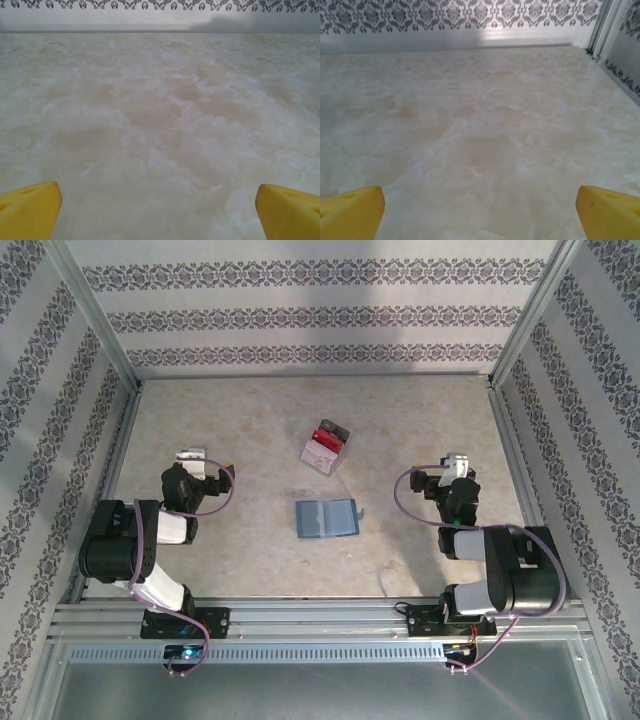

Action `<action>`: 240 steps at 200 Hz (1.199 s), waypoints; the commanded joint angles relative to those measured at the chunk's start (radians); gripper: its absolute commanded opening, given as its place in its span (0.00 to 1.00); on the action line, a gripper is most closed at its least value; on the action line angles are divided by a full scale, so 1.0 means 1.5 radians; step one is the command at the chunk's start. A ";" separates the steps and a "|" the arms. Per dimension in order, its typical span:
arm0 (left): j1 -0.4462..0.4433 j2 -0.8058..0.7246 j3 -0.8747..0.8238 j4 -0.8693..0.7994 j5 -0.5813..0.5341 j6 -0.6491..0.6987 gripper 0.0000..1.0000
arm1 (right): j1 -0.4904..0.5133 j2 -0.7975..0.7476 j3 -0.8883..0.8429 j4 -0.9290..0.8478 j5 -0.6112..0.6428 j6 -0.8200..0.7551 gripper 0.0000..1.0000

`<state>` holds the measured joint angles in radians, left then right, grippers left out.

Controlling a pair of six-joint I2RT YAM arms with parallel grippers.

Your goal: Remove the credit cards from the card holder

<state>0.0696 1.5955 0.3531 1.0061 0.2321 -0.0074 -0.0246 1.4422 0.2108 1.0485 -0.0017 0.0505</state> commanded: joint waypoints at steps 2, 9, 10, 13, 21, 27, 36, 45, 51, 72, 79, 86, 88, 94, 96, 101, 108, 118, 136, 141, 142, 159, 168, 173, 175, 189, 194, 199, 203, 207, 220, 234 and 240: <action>0.005 0.001 0.005 0.001 0.012 -0.003 0.99 | -0.006 0.054 -0.020 0.153 -0.002 0.022 0.98; 0.005 0.001 0.006 0.000 0.012 -0.003 0.99 | -0.006 0.073 -0.023 0.185 0.006 0.026 0.98; 0.005 0.001 0.005 0.000 0.011 -0.003 0.99 | -0.006 0.076 -0.023 0.189 0.007 0.027 0.98; 0.005 0.000 0.006 0.000 0.012 -0.003 0.99 | -0.006 0.081 -0.023 0.198 0.010 0.029 0.98; 0.005 0.001 0.005 0.000 0.012 -0.003 0.99 | -0.007 0.086 -0.023 0.203 0.014 0.032 0.98; 0.005 0.001 0.006 0.000 0.013 -0.003 0.99 | -0.008 0.083 -0.021 0.194 0.015 0.033 0.98; 0.005 0.001 0.006 -0.001 0.013 -0.003 0.99 | -0.008 0.074 -0.017 0.174 0.022 0.035 0.98; 0.005 0.001 0.006 0.000 0.013 -0.004 0.99 | -0.010 0.069 -0.008 0.151 0.033 0.041 0.98; 0.005 0.001 0.006 -0.001 0.013 -0.004 0.99 | -0.010 0.068 0.000 0.134 0.035 0.044 0.98; 0.005 0.001 0.006 -0.001 0.014 -0.003 0.99 | -0.010 0.065 0.042 0.058 0.004 0.035 0.98; 0.005 0.001 0.006 -0.001 0.013 -0.003 0.99 | -0.010 0.063 0.059 0.024 -0.009 0.030 0.98; 0.005 0.001 0.006 -0.001 0.013 -0.003 0.99 | -0.010 0.063 0.077 -0.010 -0.029 0.024 0.98; 0.005 0.001 0.006 0.000 0.013 -0.004 0.99 | -0.010 0.062 0.082 -0.020 -0.035 0.021 0.98; 0.006 0.001 0.006 -0.001 0.014 -0.003 0.99 | -0.009 0.062 0.084 -0.043 -0.055 0.009 0.98; 0.005 0.001 0.006 -0.001 0.013 -0.003 0.99 | -0.008 0.061 0.100 -0.048 -0.060 0.006 0.98; 0.005 0.001 0.006 -0.001 0.013 -0.003 0.99 | -0.005 0.061 0.107 -0.054 -0.072 -0.002 0.98; 0.005 0.001 0.006 -0.001 0.013 -0.003 0.99 | -0.004 0.062 0.107 -0.054 -0.078 -0.004 0.98; 0.005 0.001 0.006 0.000 0.013 -0.003 0.99 | -0.005 0.062 0.107 -0.053 -0.097 -0.007 0.98; 0.005 0.001 0.006 -0.001 0.013 -0.004 0.99 | -0.012 0.061 0.101 -0.042 -0.164 -0.021 0.98; 0.005 0.001 0.006 0.000 0.013 -0.003 0.99 | -0.014 0.062 0.100 -0.040 -0.173 -0.021 0.98; 0.005 0.001 0.006 -0.001 0.013 -0.003 0.99 | -0.014 0.062 0.100 -0.039 -0.174 -0.022 0.98; 0.005 0.001 0.006 -0.001 0.013 -0.002 0.99 | -0.016 0.062 0.099 -0.037 -0.187 -0.023 0.98; 0.005 0.000 0.006 0.000 0.013 -0.002 0.99 | -0.016 0.062 0.099 -0.036 -0.188 -0.024 0.98; 0.005 0.001 0.005 0.000 0.014 -0.002 0.99 | -0.016 0.062 0.099 -0.035 -0.188 -0.024 0.98; 0.006 0.001 0.006 0.000 0.014 -0.002 0.99 | -0.016 0.062 0.099 -0.035 -0.188 -0.024 0.98; 0.005 0.001 0.006 0.000 0.014 -0.002 0.99 | -0.017 0.062 0.098 -0.035 -0.188 -0.024 0.98; 0.005 0.001 0.006 0.000 0.014 -0.002 0.99 | -0.016 0.062 0.098 -0.035 -0.188 -0.024 0.98; 0.005 0.001 0.006 -0.001 0.013 -0.002 0.99 | -0.017 0.062 0.098 -0.035 -0.189 -0.024 0.98; 0.005 0.001 0.006 0.000 0.013 -0.003 0.99 | -0.017 0.063 0.099 -0.035 -0.189 -0.024 0.98; 0.005 0.001 0.006 -0.001 0.013 -0.002 0.99 | -0.017 0.063 0.098 -0.035 -0.188 -0.024 0.98; 0.005 0.001 0.006 0.000 0.014 -0.002 0.99 | -0.017 0.062 0.098 -0.035 -0.188 -0.024 0.98; 0.005 0.001 0.006 -0.001 0.013 -0.002 0.99 | -0.017 0.063 0.098 -0.035 -0.188 -0.024 0.98; 0.005 0.001 0.006 -0.001 0.014 -0.002 0.99 | -0.017 0.062 0.099 -0.035 -0.187 -0.023 0.98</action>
<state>0.0696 1.5955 0.3531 1.0054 0.2325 -0.0074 -0.0376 1.5494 0.3607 0.9821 -0.2535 0.0257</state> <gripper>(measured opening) 0.993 0.982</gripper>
